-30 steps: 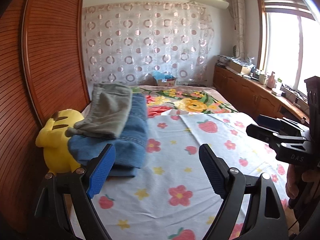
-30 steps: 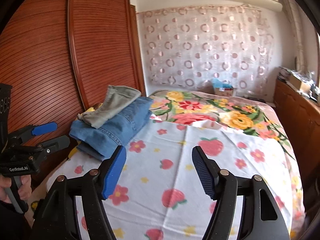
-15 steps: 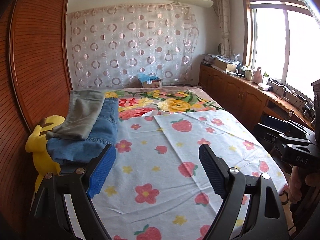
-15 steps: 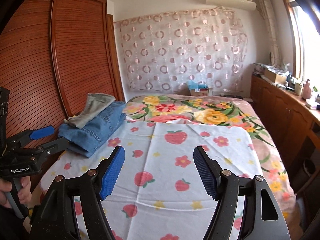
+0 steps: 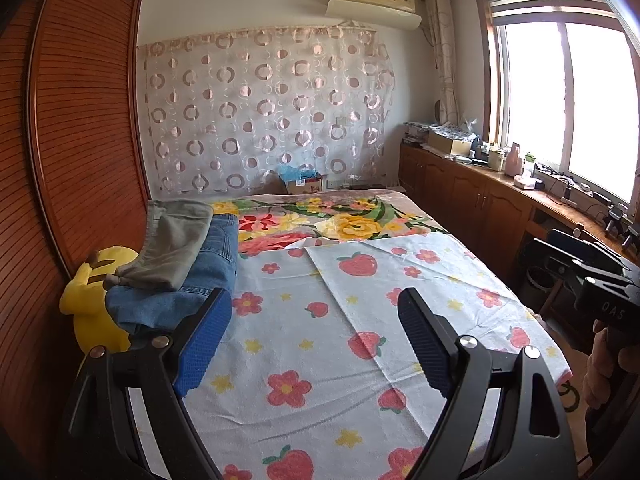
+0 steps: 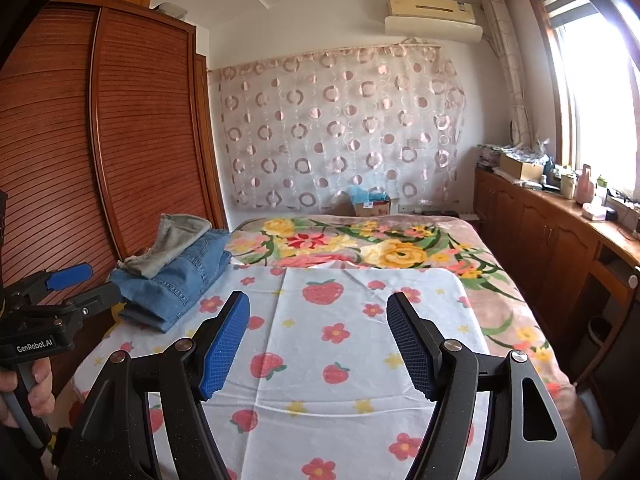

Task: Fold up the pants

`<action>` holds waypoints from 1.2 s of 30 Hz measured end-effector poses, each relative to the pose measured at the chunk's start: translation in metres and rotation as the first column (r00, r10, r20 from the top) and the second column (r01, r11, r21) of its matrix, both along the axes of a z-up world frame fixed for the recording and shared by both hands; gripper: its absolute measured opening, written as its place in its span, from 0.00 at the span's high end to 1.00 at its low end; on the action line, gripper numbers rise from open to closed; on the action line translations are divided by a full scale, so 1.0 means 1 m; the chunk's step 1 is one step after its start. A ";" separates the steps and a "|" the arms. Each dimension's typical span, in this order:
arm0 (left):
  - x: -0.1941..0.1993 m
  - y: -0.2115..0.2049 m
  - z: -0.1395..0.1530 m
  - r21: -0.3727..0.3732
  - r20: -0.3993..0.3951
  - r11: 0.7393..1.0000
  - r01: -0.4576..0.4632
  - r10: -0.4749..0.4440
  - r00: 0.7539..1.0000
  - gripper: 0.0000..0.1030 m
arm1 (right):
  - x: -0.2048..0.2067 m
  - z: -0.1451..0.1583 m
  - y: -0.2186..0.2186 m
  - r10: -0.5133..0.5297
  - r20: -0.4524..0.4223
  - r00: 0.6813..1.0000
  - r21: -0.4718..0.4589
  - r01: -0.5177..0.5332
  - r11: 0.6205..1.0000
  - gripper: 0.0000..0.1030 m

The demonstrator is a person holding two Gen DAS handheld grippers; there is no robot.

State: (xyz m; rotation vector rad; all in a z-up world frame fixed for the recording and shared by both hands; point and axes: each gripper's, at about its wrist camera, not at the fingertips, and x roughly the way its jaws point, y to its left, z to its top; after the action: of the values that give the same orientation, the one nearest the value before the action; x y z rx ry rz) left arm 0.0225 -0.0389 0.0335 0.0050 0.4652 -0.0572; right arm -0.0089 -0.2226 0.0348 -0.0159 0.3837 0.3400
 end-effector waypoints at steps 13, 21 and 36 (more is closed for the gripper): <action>-0.002 0.001 -0.001 -0.001 0.001 1.000 -0.004 0.004 1.000 0.17 | 0.005 0.001 -0.001 -0.011 0.002 1.000 0.005 0.011 1.000 0.29; -0.002 0.002 -0.001 0.000 0.001 1.000 -0.003 0.003 1.000 0.17 | 0.008 0.002 -0.007 -0.009 0.002 1.000 0.002 0.009 1.000 0.29; -0.002 0.003 -0.001 -0.001 0.004 1.000 -0.005 0.005 1.000 0.17 | 0.010 0.002 -0.008 -0.007 0.004 1.000 0.004 0.007 1.000 0.29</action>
State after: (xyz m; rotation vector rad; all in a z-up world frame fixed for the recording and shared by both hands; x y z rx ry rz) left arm 0.0200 -0.0359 0.0329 0.0025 0.4610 -0.0526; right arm 0.0007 -0.2311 0.0370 -0.0112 0.3793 0.3336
